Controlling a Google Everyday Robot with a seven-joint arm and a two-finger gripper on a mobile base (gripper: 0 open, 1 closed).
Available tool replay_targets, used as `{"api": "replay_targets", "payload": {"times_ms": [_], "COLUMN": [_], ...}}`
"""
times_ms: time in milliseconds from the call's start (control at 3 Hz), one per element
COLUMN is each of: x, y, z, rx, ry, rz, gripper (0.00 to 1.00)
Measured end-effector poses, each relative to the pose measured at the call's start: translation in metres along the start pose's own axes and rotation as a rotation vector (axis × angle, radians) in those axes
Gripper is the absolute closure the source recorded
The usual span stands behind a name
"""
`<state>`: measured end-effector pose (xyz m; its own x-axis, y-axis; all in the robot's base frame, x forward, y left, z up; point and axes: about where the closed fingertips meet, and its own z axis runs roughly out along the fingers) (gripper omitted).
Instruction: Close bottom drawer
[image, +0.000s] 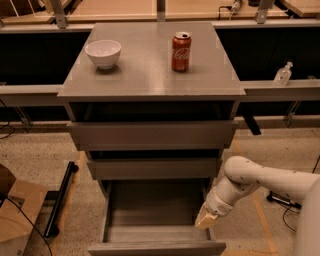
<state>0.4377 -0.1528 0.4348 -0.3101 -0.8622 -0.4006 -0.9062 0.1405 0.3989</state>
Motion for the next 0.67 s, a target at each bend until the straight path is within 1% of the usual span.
{"api": "replay_targets", "payload": {"times_ms": [333, 667], "x": [0.010, 0.022], "y": [-0.023, -0.032], "z": [0.034, 0.065], "rx": [-0.075, -0.150], "ry": [-0.006, -0.008], "rz": [0.024, 0.057], "gripper": [1.00, 1.00]}}
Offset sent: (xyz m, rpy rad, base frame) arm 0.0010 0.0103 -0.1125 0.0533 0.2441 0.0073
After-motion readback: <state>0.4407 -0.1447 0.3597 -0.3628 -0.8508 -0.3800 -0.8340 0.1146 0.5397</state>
